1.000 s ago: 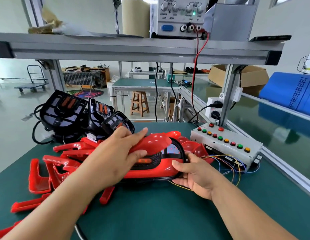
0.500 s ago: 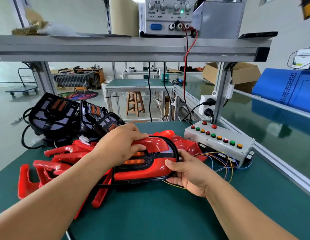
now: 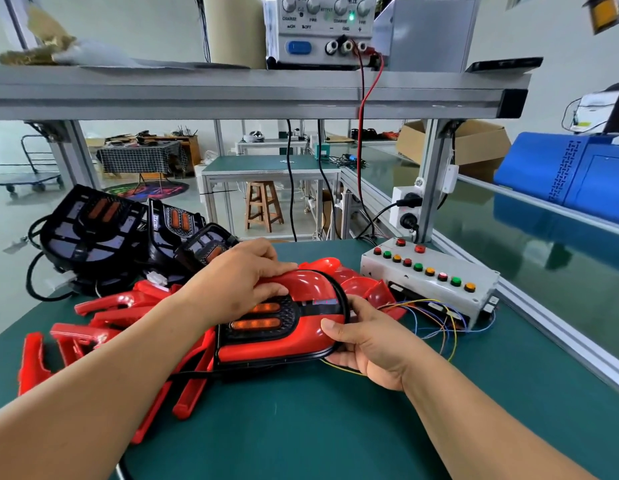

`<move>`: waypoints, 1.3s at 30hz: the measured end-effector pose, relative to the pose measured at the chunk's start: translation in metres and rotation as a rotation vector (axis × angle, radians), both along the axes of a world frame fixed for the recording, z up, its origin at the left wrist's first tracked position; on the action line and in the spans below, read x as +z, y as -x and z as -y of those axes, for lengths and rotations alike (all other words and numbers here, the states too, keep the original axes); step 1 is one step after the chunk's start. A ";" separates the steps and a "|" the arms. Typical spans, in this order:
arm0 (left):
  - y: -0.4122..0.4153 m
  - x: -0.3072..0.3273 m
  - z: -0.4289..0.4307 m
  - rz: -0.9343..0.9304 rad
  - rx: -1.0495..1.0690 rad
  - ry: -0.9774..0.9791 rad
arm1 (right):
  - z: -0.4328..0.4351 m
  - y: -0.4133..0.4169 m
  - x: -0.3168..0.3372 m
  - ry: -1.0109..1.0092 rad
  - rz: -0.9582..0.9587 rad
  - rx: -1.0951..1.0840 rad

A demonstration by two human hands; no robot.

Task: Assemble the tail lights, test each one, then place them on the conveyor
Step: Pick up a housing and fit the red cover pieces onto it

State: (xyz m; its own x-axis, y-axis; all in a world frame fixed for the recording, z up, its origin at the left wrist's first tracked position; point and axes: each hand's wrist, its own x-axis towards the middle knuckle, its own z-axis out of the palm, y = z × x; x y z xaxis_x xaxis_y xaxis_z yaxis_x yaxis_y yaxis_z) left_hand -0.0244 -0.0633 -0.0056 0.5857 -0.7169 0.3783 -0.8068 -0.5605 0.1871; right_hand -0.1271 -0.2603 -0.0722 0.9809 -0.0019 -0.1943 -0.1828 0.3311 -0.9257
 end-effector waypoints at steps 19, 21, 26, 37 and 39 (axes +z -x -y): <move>0.002 -0.006 0.004 0.089 0.001 -0.014 | 0.004 -0.004 -0.006 0.049 0.018 0.015; 0.002 -0.008 0.004 0.111 0.013 -0.013 | 0.004 -0.004 -0.007 0.057 0.021 0.014; 0.009 -0.009 0.004 0.108 0.082 -0.100 | 0.004 -0.004 -0.008 0.062 0.044 0.019; 0.006 -0.003 -0.005 -0.033 -0.007 -0.058 | 0.003 -0.004 -0.009 0.079 0.066 0.038; 0.005 -0.001 -0.006 -0.035 -0.015 -0.061 | 0.003 -0.005 -0.009 0.078 0.064 0.040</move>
State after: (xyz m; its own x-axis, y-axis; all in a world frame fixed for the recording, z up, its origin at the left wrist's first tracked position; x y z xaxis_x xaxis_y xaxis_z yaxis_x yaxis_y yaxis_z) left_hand -0.0290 -0.0569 -0.0062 0.5866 -0.7472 0.3125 -0.8089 -0.5593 0.1813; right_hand -0.1223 -0.2637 -0.0816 0.9910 0.0244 -0.1318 -0.1337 0.2514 -0.9586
